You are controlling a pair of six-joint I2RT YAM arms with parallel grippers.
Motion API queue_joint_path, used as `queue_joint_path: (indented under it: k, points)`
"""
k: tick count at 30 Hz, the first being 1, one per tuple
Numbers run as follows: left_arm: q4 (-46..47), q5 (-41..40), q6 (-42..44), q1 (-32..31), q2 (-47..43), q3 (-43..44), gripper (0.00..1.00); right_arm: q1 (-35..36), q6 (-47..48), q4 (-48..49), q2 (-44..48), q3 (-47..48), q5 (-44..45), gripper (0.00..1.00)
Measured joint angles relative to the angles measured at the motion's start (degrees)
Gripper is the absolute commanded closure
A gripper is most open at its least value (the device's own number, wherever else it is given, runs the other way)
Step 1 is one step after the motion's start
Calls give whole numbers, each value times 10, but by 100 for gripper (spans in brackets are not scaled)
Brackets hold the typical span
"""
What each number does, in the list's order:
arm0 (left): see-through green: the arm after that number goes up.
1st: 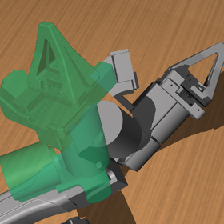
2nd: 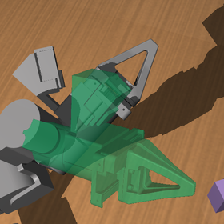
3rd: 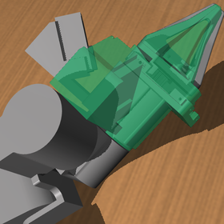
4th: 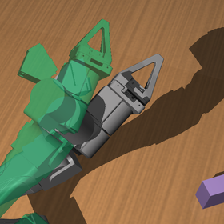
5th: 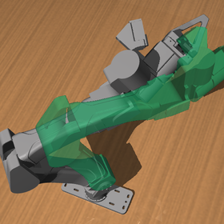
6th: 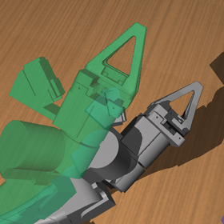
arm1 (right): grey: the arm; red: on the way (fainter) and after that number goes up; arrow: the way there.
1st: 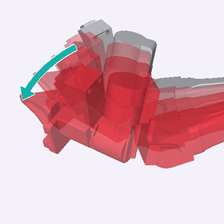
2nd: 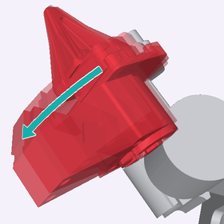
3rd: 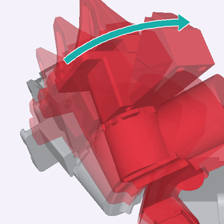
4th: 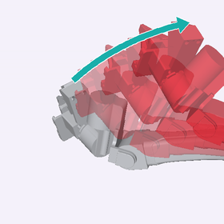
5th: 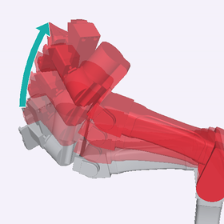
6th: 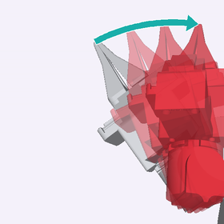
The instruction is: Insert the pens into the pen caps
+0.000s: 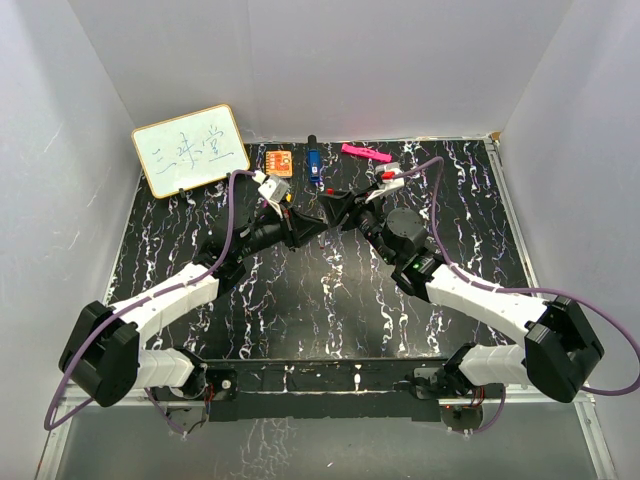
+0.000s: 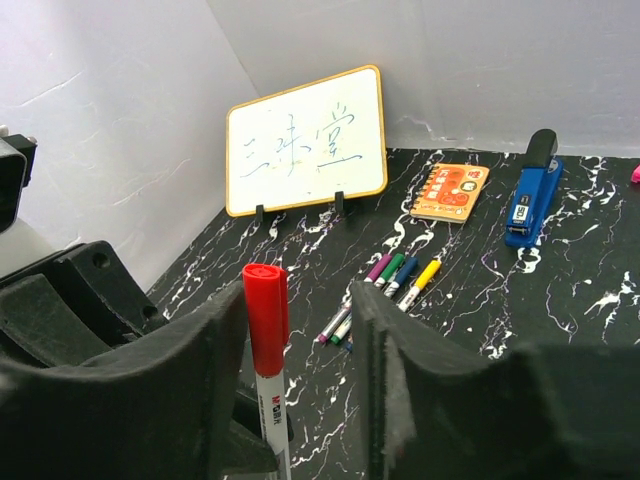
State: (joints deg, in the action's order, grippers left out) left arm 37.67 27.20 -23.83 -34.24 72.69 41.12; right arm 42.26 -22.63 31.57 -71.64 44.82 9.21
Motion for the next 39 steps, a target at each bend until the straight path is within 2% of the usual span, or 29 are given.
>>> queue_joint_path:
  k: [3, 8, 10, 12, 13, 32, 39]
  points:
    - [0, 3, -1, 0, 0, 0, 100, 0, 0, 1, 0, 0, -2, 70]
    - [-2, 3, -2, 0, 0, 0, 100, 0, -2, 3, 0, 0, -4, 69]
    - [-4, 3, -1, 0, 0, 0, 100, 0, -2, 3, 0, 0, -4, 78]
    - [-6, 3, -1, 0, 0, 0, 100, 0, -3, 4, 0, 0, -6, 97]
    - [-7, 3, -1, 0, 0, 0, 100, 0, -5, 4, 0, 0, -9, 100]
    - [-19, -47, 0, 0, 1, 0, 100, -7, -21, 5, -34, 16, -34, 100]
    - [-6, -45, -36, 8, 11, 0, 100, -12, -16, 22, -44, 14, -52, 100]
